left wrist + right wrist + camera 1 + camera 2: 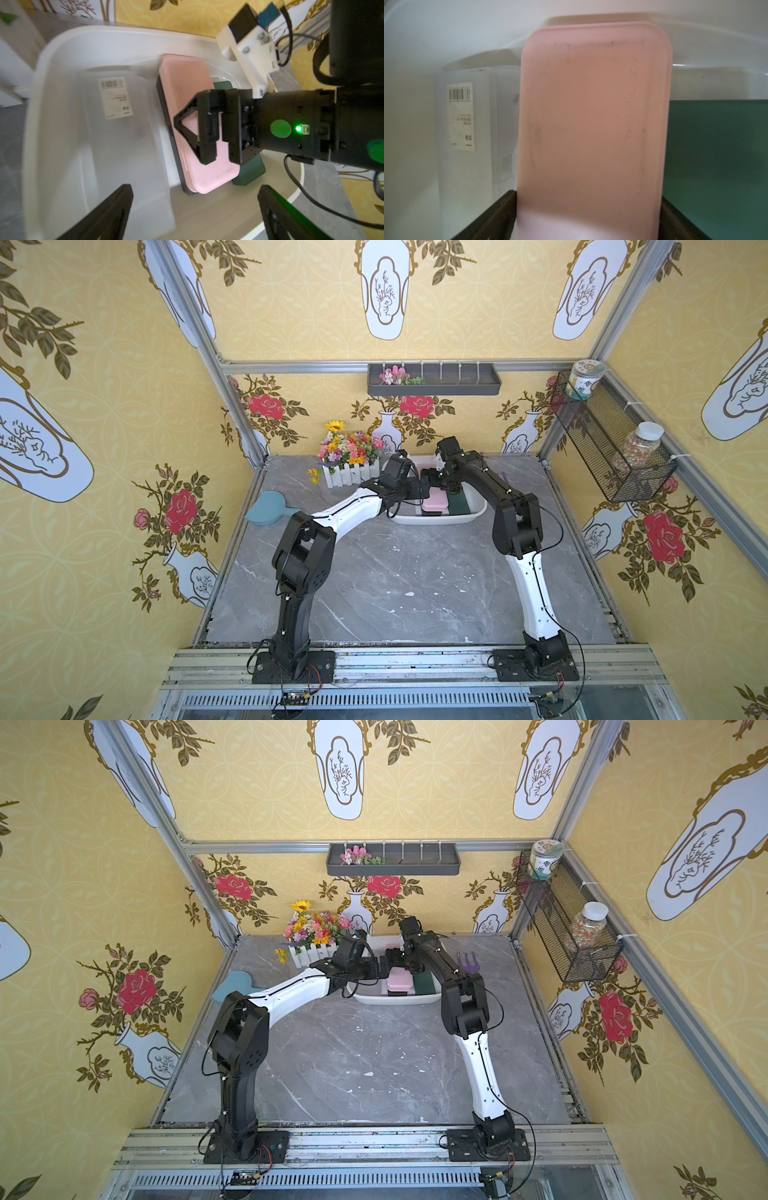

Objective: Put the pencil case into the storage box
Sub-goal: Place the pencil case at the storage box.

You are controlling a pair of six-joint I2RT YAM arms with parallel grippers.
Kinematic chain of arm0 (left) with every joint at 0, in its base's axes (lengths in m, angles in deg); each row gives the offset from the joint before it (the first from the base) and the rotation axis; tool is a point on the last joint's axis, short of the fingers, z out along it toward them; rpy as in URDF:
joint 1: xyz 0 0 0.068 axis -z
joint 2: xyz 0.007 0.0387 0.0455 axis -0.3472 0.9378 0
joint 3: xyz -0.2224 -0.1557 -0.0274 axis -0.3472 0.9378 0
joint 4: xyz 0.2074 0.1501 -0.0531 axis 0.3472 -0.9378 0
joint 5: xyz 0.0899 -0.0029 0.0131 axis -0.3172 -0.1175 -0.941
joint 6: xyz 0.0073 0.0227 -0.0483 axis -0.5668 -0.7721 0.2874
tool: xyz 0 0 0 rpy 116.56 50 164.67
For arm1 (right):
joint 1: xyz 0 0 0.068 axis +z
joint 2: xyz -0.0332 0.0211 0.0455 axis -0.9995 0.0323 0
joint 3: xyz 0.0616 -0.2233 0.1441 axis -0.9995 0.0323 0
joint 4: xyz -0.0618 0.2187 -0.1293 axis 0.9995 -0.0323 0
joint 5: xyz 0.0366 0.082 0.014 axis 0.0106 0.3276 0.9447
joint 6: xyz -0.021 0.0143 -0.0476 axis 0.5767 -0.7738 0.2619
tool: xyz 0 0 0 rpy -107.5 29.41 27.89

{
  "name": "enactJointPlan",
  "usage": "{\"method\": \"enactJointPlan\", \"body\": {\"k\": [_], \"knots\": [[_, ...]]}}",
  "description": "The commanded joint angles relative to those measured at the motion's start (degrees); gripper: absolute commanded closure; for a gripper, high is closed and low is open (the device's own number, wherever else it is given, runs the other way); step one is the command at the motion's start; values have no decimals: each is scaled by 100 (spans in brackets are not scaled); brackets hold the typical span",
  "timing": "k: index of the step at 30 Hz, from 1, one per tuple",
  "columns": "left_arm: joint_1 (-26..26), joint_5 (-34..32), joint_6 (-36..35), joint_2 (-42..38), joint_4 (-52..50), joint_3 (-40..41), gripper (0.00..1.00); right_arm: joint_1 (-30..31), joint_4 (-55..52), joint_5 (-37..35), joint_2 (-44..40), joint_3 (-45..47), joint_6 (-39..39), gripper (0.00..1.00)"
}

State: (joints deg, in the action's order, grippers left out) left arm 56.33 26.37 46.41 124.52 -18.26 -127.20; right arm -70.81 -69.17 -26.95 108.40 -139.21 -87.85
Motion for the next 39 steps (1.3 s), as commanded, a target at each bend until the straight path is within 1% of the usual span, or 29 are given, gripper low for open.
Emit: {"method": "enactJointPlan", "body": {"k": [1,10,13,18,26,31,35,39], "knots": [[141,-521,-342,252,-585,-306,0,23,-490,-207,75,6,-47,3],[415,-1466,-680,592,-1320,-803,0,32,-630,-159,114,-195,-75,3],[457,-1632,-678,713,-1451,-886,0,23,-657,-154,96,-201,-68,3],[504,-1831,-560,946,-1517,-943,0,-1,-683,-45,99,-215,-109,3],[496,-2211,-272,1083,-1197,-814,0,-19,-859,154,190,-381,-99,3],[503,-2239,-180,1020,-916,-719,0,-12,-928,155,205,-381,-42,3],[494,-2361,-131,1163,-881,-821,0,-12,-965,141,207,-381,-14,3],[461,-2312,-80,1327,-894,-943,0,-4,-982,143,185,-381,3,3]]}}
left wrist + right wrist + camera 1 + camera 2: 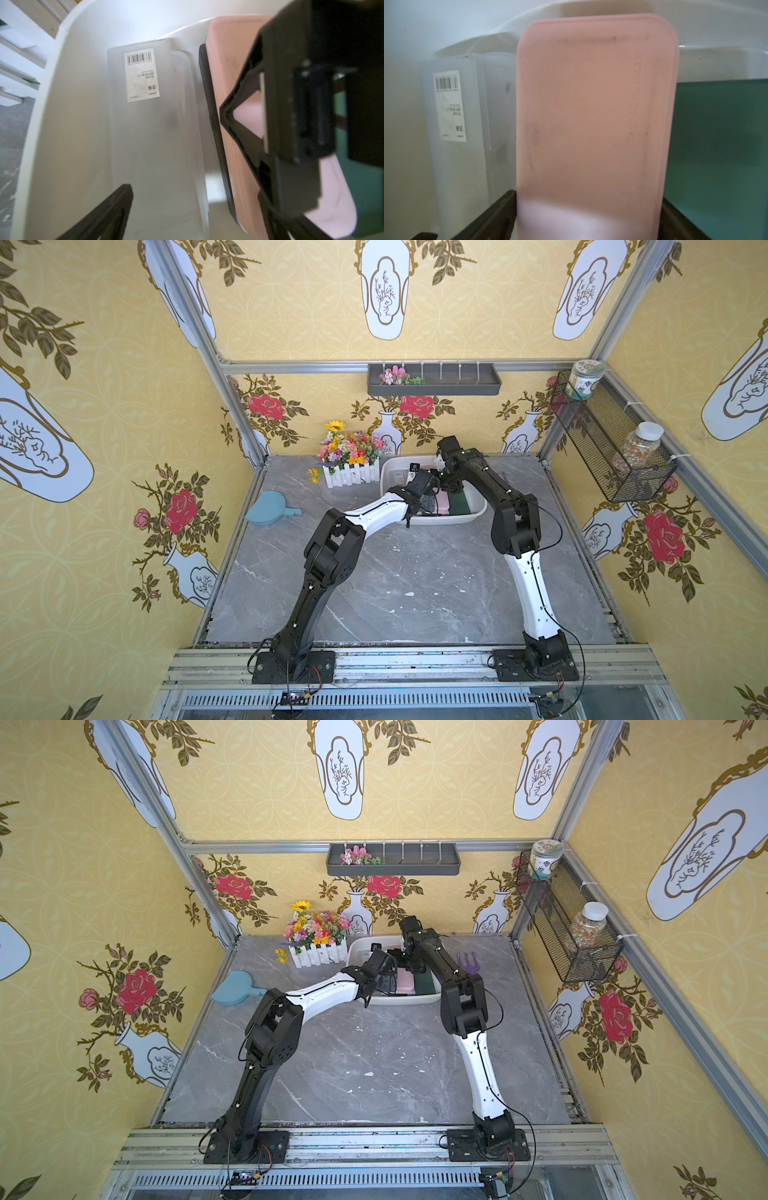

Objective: Put the pencil case into the storage box
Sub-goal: Place the pencil case at the storage box.

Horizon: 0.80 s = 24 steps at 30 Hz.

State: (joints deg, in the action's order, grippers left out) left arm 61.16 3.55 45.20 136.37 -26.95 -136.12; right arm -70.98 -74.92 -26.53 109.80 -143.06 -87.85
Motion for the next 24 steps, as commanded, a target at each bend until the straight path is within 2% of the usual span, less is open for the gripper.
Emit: {"method": "enactJointPlan", "body": {"k": [1,14,19,24], "knots": [[-23,-30,49,204,-70,-98,0,13,-407,109,29,4,2,3],[-94,-3,172,116,-165,486,0,-166,-513,608,-114,-172,-65,3],[-103,-19,182,179,-392,533,0,-191,-655,557,-179,-275,-6,3],[-120,-3,202,-13,-184,741,0,-172,-634,258,-324,-174,64,3]]}}
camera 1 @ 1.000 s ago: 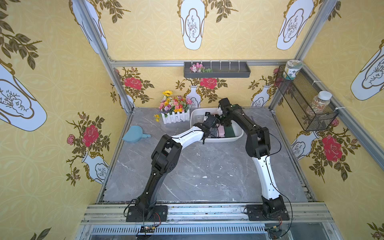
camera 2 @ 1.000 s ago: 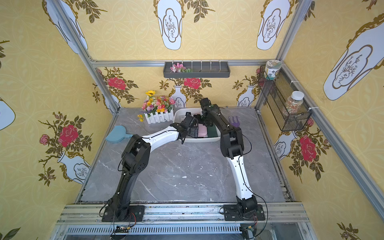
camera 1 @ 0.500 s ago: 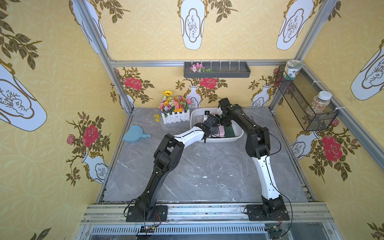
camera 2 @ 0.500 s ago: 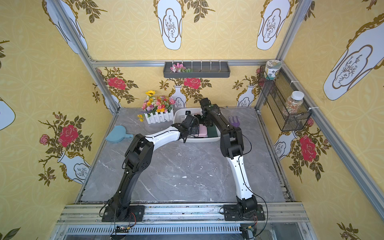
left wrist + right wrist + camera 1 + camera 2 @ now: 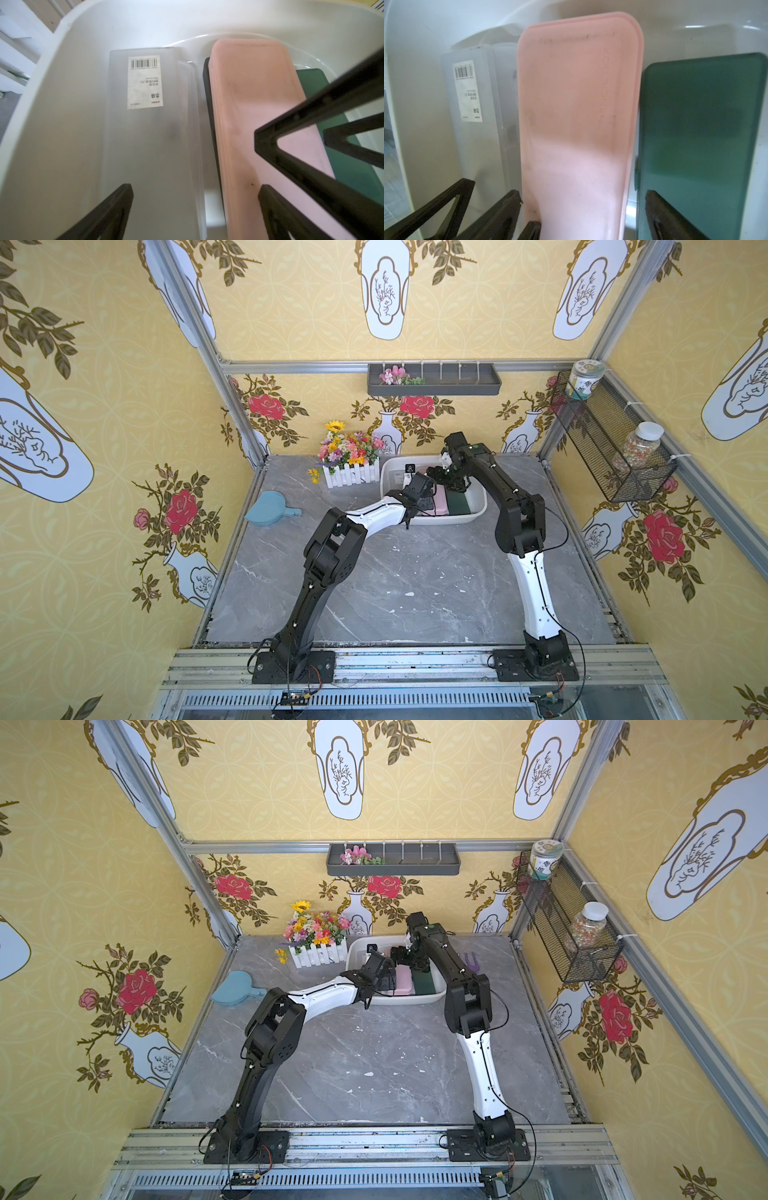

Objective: Put the pencil case into the storage box
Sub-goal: Place the pencil case at the storage box.

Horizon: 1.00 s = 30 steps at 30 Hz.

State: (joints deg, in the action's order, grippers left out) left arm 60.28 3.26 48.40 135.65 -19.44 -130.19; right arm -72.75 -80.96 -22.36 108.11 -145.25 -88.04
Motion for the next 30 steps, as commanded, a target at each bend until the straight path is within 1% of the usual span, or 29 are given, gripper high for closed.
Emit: {"method": "enactJointPlan", "body": {"k": [1,6,14,19,21,27,30], "knots": [[-33,17,-127,33,-904,155,0,-5,30,-198,-224,124,84,3],[-24,-126,-156,-279,-632,259,0,-48,367,-321,-612,472,38,3],[44,-361,-522,-1136,106,507,0,-167,478,-385,-930,511,14,3],[112,-243,-589,-1572,340,671,0,-186,578,-416,-1217,791,68,3],[117,-184,-589,-1788,441,871,0,-182,761,-440,-1477,1149,111,3],[91,-53,-919,-2772,1113,1973,0,-308,1012,-630,-2287,2071,299,3],[21,-16,-959,-3229,1107,2334,0,-399,1032,-717,-2679,2591,463,3]]}}
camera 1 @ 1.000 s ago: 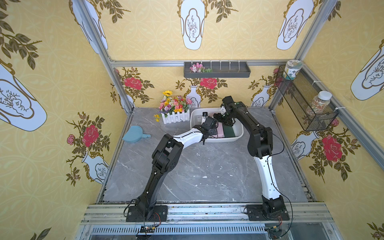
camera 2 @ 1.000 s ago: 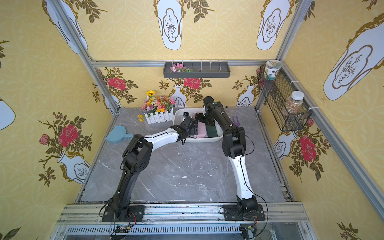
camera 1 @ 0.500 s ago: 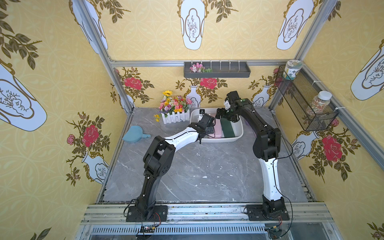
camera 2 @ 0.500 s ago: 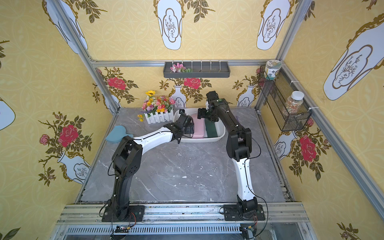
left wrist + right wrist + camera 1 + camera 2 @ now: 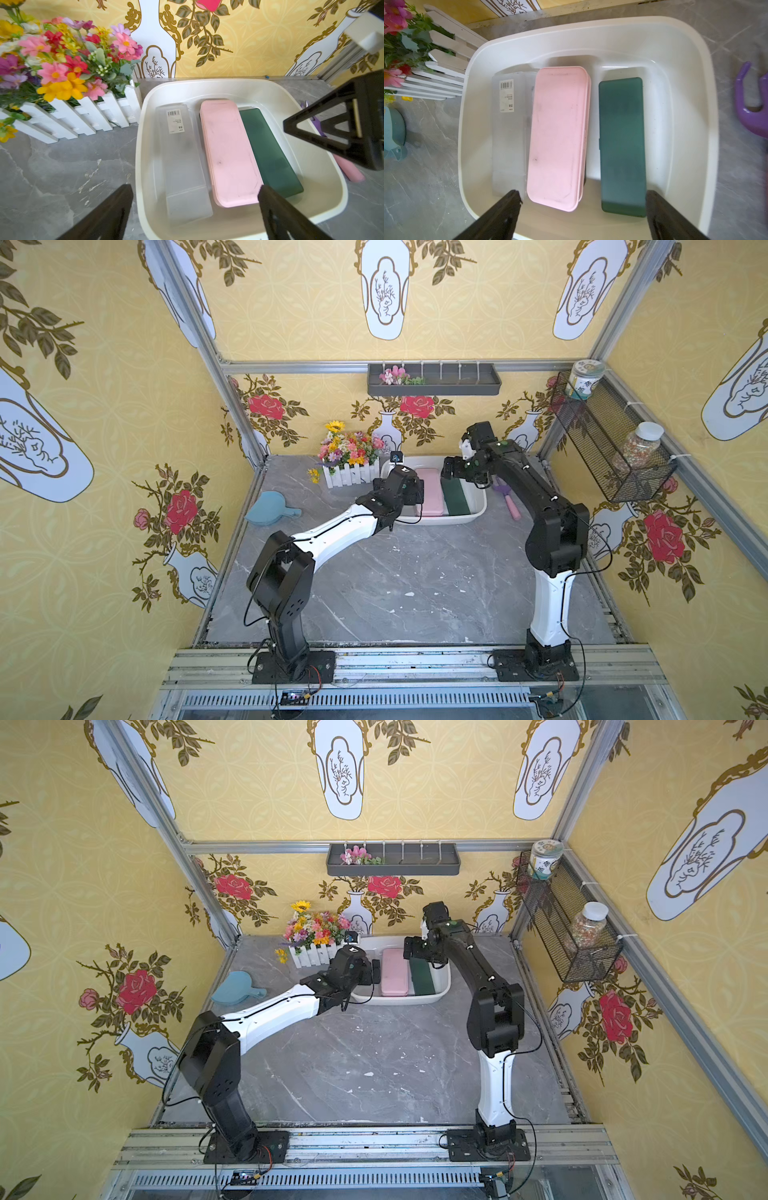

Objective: Put the pencil case into the storage box
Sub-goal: Place the pencil case at the storage box, then reset both arms

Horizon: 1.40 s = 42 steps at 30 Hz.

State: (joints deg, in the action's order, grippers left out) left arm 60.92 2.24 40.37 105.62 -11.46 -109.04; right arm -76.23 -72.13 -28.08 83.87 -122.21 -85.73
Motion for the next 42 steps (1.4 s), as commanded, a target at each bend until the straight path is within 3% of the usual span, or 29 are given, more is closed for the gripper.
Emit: {"method": "enactJointPlan", "body": {"k": [1,6,11,15,23,32,42], "knots": [[-65,50,-156,-398,259,325,0,-70,165,-185,-444,492,274,3],[-184,-53,-154,-1344,308,1199,0,-159,912,-314,-1703,1973,312,3],[-779,755,-89,-2426,879,2392,0,-295,1427,-273,-2733,3138,460,3],[-1164,1049,-133,-3103,1314,3180,0,-504,1550,-153,-3153,3661,514,3],[-1776,670,-533,-3959,2169,4440,0,-586,2091,-190,-3548,4376,638,3],[-2503,924,-829,-4244,3640,5761,0,-953,3600,-484,-3509,5401,629,3],[-3103,1286,-1044,-4163,4483,6383,0,-1148,4728,-1160,-3731,6185,1311,3]]}}
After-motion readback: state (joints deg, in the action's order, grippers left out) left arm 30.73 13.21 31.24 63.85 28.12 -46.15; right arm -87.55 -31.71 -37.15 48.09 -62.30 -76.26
